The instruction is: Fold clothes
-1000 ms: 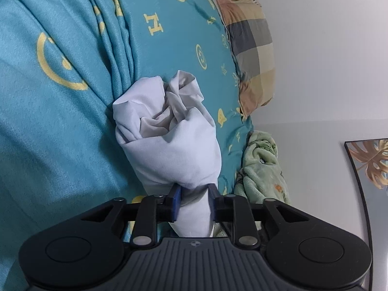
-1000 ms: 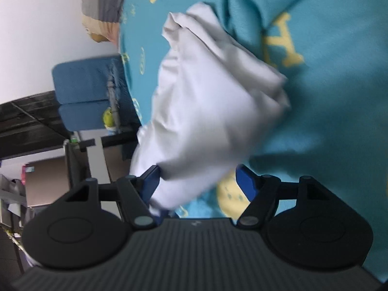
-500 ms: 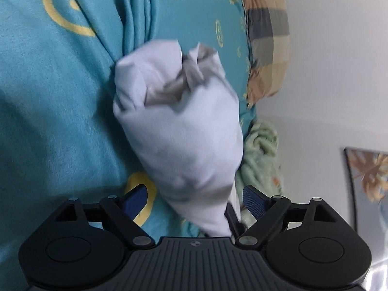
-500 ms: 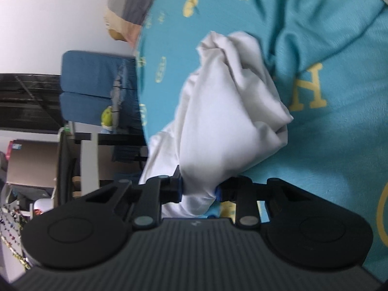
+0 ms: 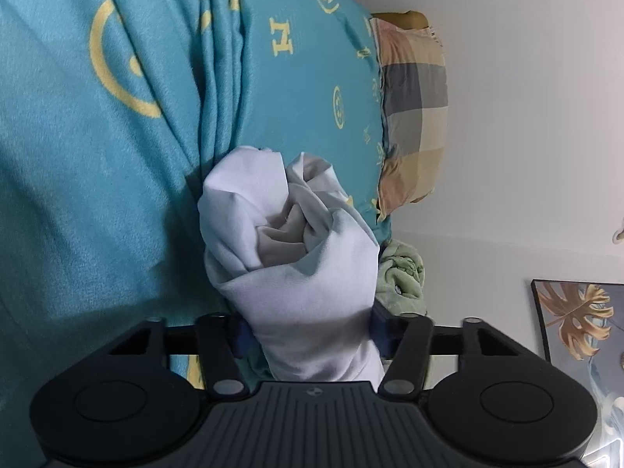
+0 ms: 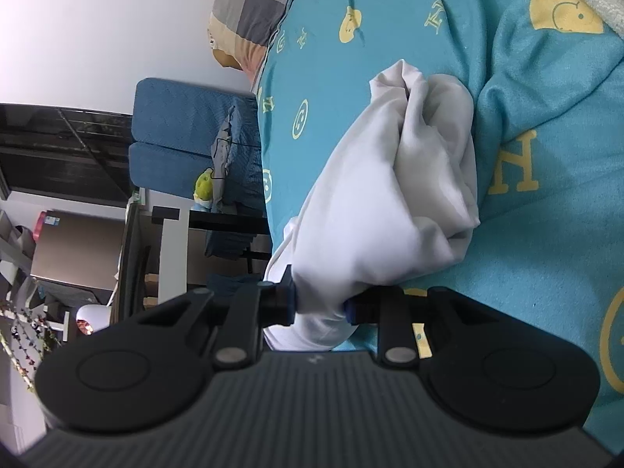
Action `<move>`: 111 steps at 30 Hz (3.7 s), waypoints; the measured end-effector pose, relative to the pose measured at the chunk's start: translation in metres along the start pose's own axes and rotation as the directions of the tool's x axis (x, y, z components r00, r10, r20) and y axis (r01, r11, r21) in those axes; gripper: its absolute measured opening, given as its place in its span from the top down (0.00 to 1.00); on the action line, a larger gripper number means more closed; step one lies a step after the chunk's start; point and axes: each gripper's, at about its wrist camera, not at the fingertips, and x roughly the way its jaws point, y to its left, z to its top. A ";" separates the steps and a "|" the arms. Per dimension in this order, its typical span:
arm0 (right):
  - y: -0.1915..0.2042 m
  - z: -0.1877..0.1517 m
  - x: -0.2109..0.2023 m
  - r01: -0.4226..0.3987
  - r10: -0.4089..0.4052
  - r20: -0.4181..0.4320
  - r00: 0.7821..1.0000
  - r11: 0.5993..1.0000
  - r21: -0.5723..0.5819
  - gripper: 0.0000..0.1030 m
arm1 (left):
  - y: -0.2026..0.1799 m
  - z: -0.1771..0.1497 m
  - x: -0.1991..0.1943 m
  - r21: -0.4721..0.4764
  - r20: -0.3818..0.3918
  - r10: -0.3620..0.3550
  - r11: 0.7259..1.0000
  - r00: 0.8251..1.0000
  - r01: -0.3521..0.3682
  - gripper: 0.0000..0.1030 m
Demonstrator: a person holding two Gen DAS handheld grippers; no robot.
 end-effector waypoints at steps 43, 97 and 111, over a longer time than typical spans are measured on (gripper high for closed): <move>0.045 0.164 -0.477 0.227 -0.047 0.763 0.644 0.965 -0.132 0.75 | -0.380 -0.414 0.264 0.370 -0.681 -0.115 0.798 0.723 0.476 0.65; 0.069 -0.099 -0.437 0.796 -0.318 0.893 0.319 0.601 -0.070 0.20 | -0.337 -0.461 -0.051 0.965 -0.248 0.030 -0.077 0.968 0.249 0.00; 0.062 -0.116 -0.396 0.835 -0.357 0.896 0.264 0.550 -0.027 0.20 | -0.309 -0.457 -0.050 0.972 -0.210 0.048 -0.101 0.976 0.214 0.00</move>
